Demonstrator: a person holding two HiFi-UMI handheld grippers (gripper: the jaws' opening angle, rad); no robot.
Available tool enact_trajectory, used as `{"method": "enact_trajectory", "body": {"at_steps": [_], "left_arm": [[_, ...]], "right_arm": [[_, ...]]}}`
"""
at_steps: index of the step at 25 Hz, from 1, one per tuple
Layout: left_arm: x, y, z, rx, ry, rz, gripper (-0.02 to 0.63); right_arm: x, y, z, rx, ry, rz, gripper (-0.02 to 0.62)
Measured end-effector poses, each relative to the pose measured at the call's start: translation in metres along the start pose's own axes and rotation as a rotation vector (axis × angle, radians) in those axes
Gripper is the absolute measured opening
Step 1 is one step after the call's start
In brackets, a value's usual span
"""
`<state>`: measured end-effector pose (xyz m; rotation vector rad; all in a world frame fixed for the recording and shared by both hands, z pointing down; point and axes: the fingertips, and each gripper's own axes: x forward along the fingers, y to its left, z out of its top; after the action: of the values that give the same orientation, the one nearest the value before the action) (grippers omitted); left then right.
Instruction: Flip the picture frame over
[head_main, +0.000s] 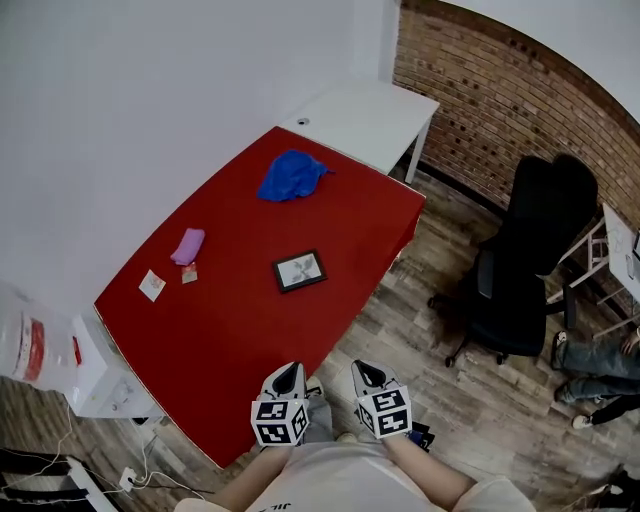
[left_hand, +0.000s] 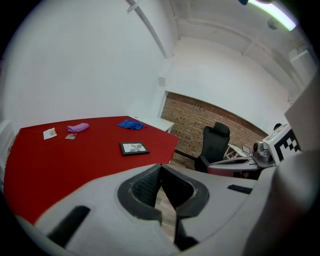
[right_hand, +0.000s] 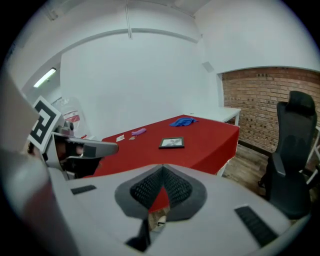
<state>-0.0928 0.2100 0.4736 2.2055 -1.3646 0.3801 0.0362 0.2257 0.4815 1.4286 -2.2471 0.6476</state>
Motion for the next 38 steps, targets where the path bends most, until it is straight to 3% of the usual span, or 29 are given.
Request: {"method": "enact_trajectory", "body": {"at_steps": [11,25,38], "left_arm": [[0.073,0.059,0.077,0.030,-0.001,-0.025,0.005],[0.119,0.055,0.103,-0.023,-0.001,0.042,0.005],[0.153,0.071,0.113,-0.024,0.009,0.100,0.006]], "right_arm": [[0.088,-0.021,0.081,0.000,-0.017,-0.020,0.005],[0.121,-0.070,0.121,-0.039,-0.008,0.038,0.005],[0.158,-0.086,0.129,-0.071,0.022,0.079,0.005]]}}
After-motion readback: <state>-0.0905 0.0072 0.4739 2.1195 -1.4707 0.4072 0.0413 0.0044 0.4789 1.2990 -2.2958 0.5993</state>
